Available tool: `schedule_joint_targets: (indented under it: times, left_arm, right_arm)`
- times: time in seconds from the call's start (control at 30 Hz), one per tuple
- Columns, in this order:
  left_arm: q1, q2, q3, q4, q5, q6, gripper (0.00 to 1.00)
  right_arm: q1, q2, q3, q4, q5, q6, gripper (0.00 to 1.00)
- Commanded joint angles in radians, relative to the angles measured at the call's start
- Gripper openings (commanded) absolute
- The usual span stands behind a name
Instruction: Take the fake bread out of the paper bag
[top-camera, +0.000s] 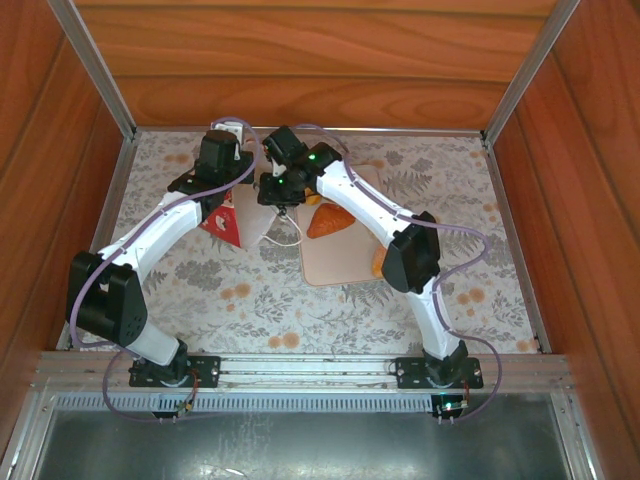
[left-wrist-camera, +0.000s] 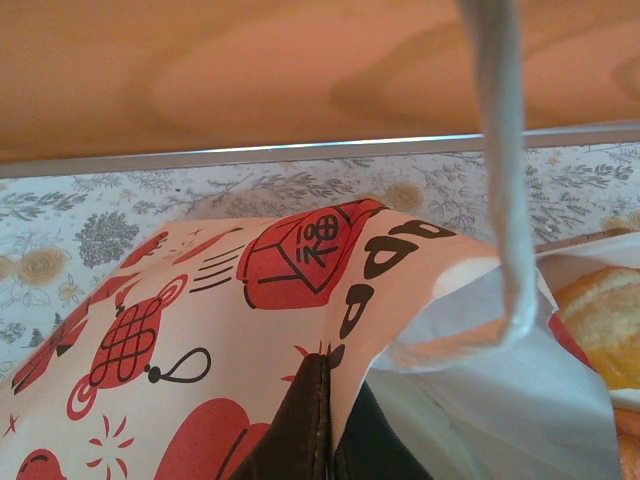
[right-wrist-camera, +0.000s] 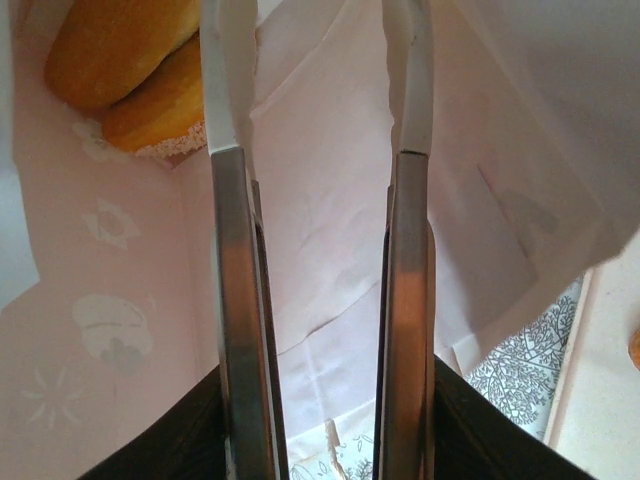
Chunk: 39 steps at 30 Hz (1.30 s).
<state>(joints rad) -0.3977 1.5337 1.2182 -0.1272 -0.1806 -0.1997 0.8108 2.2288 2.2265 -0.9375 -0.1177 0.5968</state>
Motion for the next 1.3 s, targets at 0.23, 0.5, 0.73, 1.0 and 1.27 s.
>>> schedule_joint_targets:
  times: [0.23, 0.5, 0.73, 1.0, 1.27]
  left_arm:
    - [-0.005, -0.007, 0.009, 0.014, 0.039, 0.016, 0.0]
    - [-0.004, -0.014, 0.0, 0.024, 0.061, 0.021, 0.0]
    - [-0.004, -0.021, -0.007, 0.028, 0.062, 0.02, 0.0]
    - [-0.004, -0.014, -0.007, 0.031, 0.057, 0.016, 0.0]
    - [-0.004, 0.004, 0.0, 0.031, 0.053, 0.005, 0.0]
  right_arm:
    - [-0.028, 0.048, 0.088, -0.026, 0.003, -0.029, 0.47]
    - [-0.036, 0.085, 0.138, -0.029, -0.009, -0.04, 0.47]
    - [-0.039, 0.105, 0.157, -0.048, 0.017, -0.042, 0.47]
    - [-0.039, 0.094, 0.155, -0.084, 0.064, -0.037, 0.47]
    - [-0.038, 0.064, 0.131, -0.1, 0.078, -0.012, 0.47]
